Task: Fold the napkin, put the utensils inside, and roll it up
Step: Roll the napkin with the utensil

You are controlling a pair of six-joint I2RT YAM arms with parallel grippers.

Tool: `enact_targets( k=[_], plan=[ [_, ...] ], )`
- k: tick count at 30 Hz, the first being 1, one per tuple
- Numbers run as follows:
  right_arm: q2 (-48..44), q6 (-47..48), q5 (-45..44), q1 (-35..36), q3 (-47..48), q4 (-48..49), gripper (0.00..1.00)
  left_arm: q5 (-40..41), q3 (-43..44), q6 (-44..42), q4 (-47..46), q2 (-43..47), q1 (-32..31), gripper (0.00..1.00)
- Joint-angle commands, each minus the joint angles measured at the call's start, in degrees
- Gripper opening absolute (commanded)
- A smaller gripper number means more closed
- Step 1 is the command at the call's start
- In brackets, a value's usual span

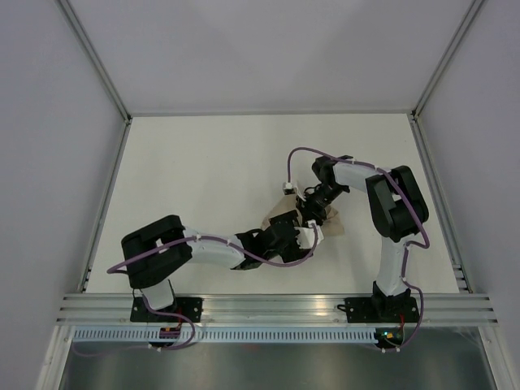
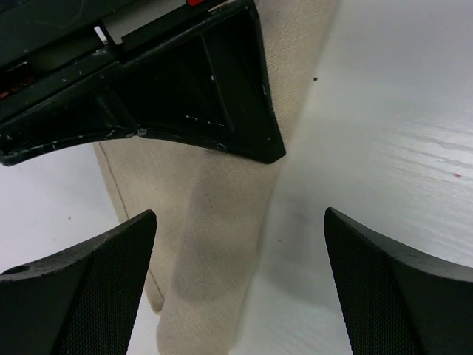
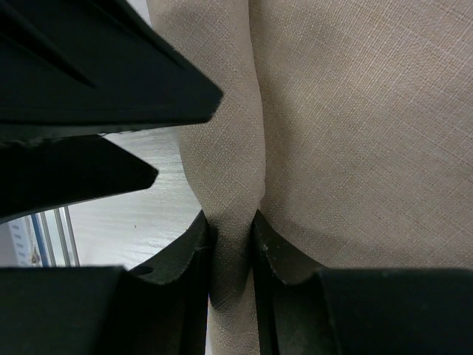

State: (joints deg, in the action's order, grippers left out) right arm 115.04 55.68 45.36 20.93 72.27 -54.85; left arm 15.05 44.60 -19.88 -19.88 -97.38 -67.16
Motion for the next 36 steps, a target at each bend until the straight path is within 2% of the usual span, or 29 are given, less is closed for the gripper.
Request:
enact_targets(
  k=[1,6,9,12,18,20,23,24,25,26,29,33,36],
  plan=[
    [6.2,2.7,-9.7,0.6,-3.2,4.0,0.14,4.3,3.0,-8.3,-5.3,-3.3,0.0,0.96],
    [6.4,2.2,-10.1,0.6,-2.7,3.8,0.14,3.5,4.9,-9.5,-5.9,-6.6,0.2,0.93],
    [7.0,2.1,-10.1,0.5,-1.8,3.0,0.14,1.5,5.1,-9.1,-5.2,-7.7,0.4,0.71],
    [7.6,2.0,-10.1,0.5,-1.3,2.6,0.14,-1.6,5.6,-6.7,-2.8,-8.3,1.7,0.58],
    [8.3,2.1,-10.1,0.5,-0.8,2.0,0.14,-7.7,5.7,-2.9,0.6,-9.3,3.4,0.37],
    [8.2,2.1,-10.1,0.6,-0.8,2.0,0.14,-9.8,6.2,-1.9,1.4,-9.8,3.8,0.35],
    [8.2,1.9,-10.1,0.6,-0.8,2.0,0.14,-13.0,7.6,-0.8,4.5,-10.5,4.4,0.24],
    [7.9,1.6,-10.1,0.6,-0.8,2.1,0.14,-14.2,7.9,-0.5,5.3,-10.9,4.7,0.16],
    [7.7,1.5,-10.1,0.5,-0.9,2.3,0.15,-14.8,8.1,0.1,6.5,-11.1,4.8,0.13],
    [7.5,1.3,-10.1,0.6,-1.0,2.5,0.16,-17.2,8.4,0.3,6.9,-11.2,5.4,0.03],
    [5.6,-0.1,-9.9,0.5,-1.3,3.3,0.23,-21.6,8.6,1.4,8.5,-11.4,6.9,0.02],
    [2.8,-2.7,-9.0,0.4,-1.2,3.6,0.41,-27.3,8.8,2.9,10.7,-11.9,8.9,0.02],
    [0.0,-5.4,-8.5,0.0,-0.6,4.1,0.50,-30.4,9.0,3.4,12.2,-12.3,10.1,0.02]
  ],
)
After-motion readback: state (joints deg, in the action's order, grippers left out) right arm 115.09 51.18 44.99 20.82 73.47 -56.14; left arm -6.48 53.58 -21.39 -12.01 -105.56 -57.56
